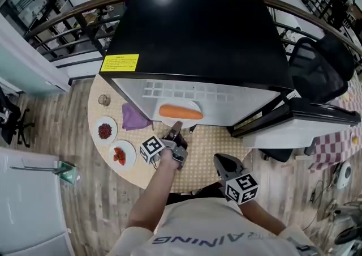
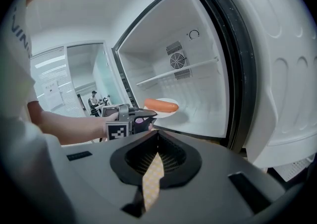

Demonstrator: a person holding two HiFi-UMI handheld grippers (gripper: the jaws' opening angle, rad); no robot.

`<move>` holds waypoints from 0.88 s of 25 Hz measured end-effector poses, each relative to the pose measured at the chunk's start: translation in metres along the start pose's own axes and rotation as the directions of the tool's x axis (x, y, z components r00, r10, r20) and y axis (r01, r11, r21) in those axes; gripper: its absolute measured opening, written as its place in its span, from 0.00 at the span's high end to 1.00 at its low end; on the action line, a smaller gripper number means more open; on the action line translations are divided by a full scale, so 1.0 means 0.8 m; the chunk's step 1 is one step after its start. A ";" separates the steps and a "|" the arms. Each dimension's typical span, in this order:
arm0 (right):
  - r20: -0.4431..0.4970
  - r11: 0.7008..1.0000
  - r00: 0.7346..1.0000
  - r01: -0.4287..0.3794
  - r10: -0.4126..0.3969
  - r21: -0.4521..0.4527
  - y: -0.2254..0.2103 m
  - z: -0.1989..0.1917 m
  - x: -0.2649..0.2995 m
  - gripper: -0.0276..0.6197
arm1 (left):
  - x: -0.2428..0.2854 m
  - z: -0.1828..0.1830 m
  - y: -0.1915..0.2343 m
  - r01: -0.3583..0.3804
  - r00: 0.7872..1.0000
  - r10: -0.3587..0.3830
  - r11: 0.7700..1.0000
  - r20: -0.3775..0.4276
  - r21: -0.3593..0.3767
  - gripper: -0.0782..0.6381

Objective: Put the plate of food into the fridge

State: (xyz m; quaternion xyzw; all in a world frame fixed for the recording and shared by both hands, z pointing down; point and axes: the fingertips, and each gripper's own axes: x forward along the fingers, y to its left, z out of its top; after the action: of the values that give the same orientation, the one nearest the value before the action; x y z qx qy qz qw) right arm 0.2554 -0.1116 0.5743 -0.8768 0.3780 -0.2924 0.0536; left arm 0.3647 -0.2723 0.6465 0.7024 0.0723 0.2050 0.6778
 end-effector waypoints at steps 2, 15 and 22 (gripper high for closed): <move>-0.010 1.000 1.000 0.000 0.000 0.000 0.000 -0.002 0.001 0.92 | 0.020 0.003 0.003 -0.013 1.000 0.013 1.000 0.000 0.004 0.85; -0.030 1.000 1.000 -0.002 0.002 0.016 -0.006 -0.010 0.007 0.92 | 0.078 0.026 0.022 -0.141 0.990 0.141 0.990 0.016 -0.005 0.85; -0.025 0.999 1.000 0.001 0.000 0.034 -0.005 -0.013 0.008 0.92 | 0.092 0.034 0.028 -0.193 0.981 0.193 0.981 0.016 0.011 0.84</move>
State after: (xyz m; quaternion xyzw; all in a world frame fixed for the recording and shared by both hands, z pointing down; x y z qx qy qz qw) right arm 0.2557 -0.1119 0.5871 -0.8720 0.3735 -0.3098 0.0636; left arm 0.4383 -0.2711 0.6827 0.7119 -0.0001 0.2639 0.6509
